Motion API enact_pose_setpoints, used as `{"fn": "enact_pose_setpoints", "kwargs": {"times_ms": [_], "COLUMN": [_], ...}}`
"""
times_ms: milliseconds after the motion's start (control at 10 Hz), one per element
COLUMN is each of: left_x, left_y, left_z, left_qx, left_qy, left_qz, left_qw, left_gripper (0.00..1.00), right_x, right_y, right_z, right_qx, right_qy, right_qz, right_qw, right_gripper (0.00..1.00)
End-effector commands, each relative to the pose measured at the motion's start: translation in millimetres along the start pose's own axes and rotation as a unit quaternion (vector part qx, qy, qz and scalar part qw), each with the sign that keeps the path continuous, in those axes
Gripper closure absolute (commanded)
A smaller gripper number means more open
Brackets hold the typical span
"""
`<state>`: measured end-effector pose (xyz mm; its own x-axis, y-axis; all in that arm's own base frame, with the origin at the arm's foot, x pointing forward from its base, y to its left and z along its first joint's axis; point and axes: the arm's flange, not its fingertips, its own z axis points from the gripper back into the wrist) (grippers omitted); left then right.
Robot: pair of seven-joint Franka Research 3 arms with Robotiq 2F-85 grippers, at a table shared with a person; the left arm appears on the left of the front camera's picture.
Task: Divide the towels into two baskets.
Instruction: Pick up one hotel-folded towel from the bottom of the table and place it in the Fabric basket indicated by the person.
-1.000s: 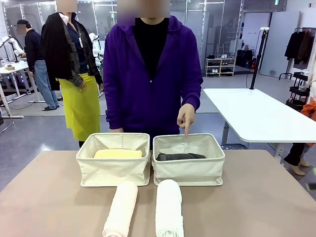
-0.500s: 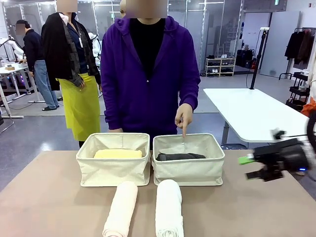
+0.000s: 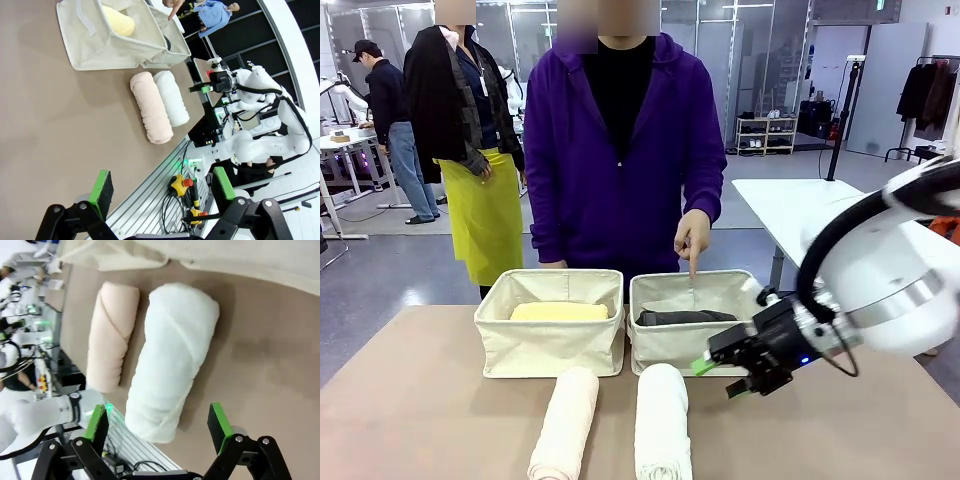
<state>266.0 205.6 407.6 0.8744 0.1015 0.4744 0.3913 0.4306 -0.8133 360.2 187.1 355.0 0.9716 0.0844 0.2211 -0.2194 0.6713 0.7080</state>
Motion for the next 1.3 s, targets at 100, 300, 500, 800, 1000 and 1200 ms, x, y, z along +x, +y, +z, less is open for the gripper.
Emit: {"fn": "enact_pose_setpoints", "kwargs": {"times_ms": [100,300,500,800,1000,1200], "left_x": [-1.9,-1.9,-1.9,-1.9,-1.9,-1.9], "left_y": [-3.1,-3.1,-3.1,-3.1,-3.1,-3.1], "left_z": [1.0,1.0,1.0,1.0,1.0,1.0], "left_qx": [-0.001,-0.001,-0.001,-0.001,-0.001,-0.001], "left_qy": [0.0,0.0,0.0,0.0,0.0,0.0], "left_qz": [-0.003,-0.003,-0.003,-0.003,-0.003,-0.003], "left_qw": [1.0,1.0,1.0,1.0,1.0,1.0], "left_gripper": [0.0,0.0,0.0,0.0,0.0,0.0], "right_x": [-30.2,-28.4,-23.0,-12.2,-7.5,-4.4], "right_y": [28.9,37.1,38.1,45.9,45.9,43.1], "right_z": [-41.9,-61.1,-73.3,-90.9,-104.5,-114.2], "right_qx": [-0.081,-0.101,-0.11,-0.1,-0.107,-0.116], "right_qy": [0.003,0.007,0.009,0.007,0.017,0.029], "right_qz": [-0.018,-0.016,-0.027,-0.019,-0.021,-0.023], "right_qw": [0.997,0.995,0.994,0.995,0.994,0.993], "right_gripper": [0.0,0.0,0.0,0.0,0.0,0.0]}}
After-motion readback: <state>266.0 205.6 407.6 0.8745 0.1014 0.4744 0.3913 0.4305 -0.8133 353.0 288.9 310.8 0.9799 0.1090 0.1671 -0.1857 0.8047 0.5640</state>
